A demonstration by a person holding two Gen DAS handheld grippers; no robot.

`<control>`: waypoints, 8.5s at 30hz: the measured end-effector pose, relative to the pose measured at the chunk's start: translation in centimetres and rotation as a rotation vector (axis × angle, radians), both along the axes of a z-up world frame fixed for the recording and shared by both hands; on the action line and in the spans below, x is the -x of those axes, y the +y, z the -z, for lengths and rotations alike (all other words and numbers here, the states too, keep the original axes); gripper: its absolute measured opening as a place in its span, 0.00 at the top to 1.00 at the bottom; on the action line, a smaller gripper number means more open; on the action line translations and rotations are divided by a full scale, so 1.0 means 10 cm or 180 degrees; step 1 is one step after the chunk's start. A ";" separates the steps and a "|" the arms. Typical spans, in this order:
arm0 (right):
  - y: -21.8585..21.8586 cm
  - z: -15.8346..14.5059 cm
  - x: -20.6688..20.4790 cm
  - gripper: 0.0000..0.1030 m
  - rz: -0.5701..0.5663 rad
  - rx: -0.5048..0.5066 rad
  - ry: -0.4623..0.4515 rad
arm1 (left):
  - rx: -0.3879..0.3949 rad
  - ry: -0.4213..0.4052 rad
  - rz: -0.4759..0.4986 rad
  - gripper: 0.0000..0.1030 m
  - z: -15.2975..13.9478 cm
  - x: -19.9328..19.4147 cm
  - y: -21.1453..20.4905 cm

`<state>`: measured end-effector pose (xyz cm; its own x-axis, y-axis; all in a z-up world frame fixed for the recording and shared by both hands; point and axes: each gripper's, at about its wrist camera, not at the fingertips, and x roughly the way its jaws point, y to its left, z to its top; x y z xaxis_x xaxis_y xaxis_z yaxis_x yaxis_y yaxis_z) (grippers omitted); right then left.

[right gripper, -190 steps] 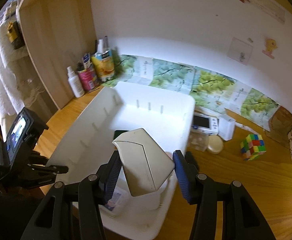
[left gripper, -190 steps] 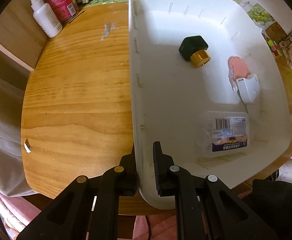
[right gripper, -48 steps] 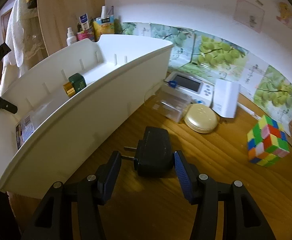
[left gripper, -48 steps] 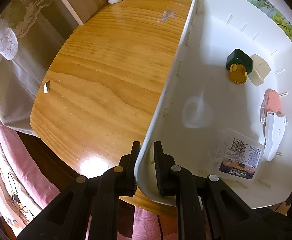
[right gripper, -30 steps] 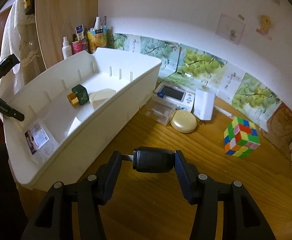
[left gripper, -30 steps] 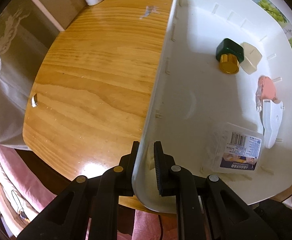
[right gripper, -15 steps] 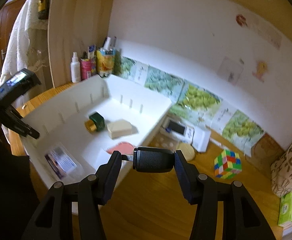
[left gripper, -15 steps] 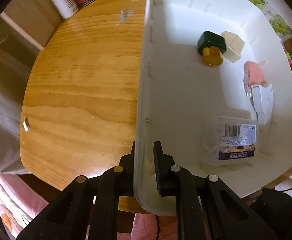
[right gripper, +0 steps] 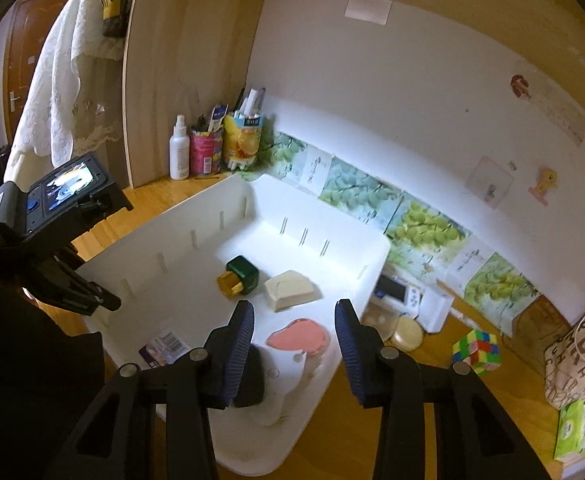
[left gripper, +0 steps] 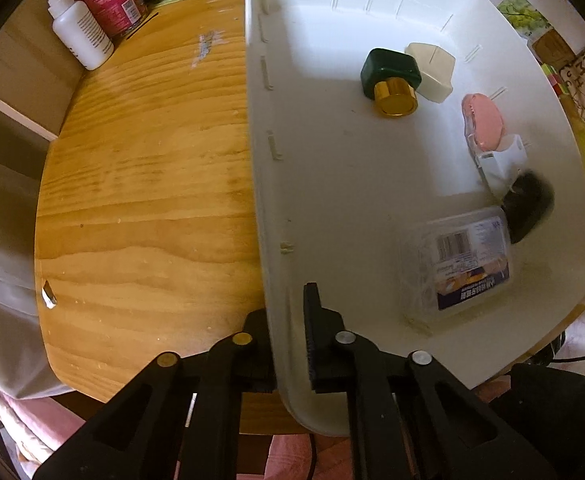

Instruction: Organize rigid objects

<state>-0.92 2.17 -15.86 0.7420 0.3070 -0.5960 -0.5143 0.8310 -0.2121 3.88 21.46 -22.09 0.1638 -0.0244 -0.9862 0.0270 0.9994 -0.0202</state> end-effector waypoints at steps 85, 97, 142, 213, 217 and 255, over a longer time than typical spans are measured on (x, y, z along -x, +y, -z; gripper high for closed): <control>-2.23 1.05 -2.16 0.44 0.1589 -0.0679 0.0652 | -0.0270 -0.0049 -0.1427 0.84 0.14 -0.03 0.12; -2.16 0.86 -1.97 0.45 0.1536 -0.0668 0.0531 | -0.0372 0.0015 -0.1180 0.86 0.21 -0.12 0.03; 0.09 -0.12 -0.25 0.45 0.0293 -0.0598 0.0301 | 0.0083 -0.0020 -0.0342 0.93 0.22 -0.45 0.44; -1.50 0.72 -2.31 0.30 0.1084 -0.1065 0.0766 | -0.0191 -0.0070 -0.1351 0.81 0.30 -0.30 0.41; -1.42 0.79 -2.37 0.34 0.1053 -0.1033 0.0776 | -0.0193 -0.0052 -0.1377 0.81 0.31 -0.30 0.42; -1.52 0.61 -2.18 0.71 0.1072 -0.0986 0.0648 | -0.0284 -0.0119 -0.1287 0.79 0.33 -0.27 0.32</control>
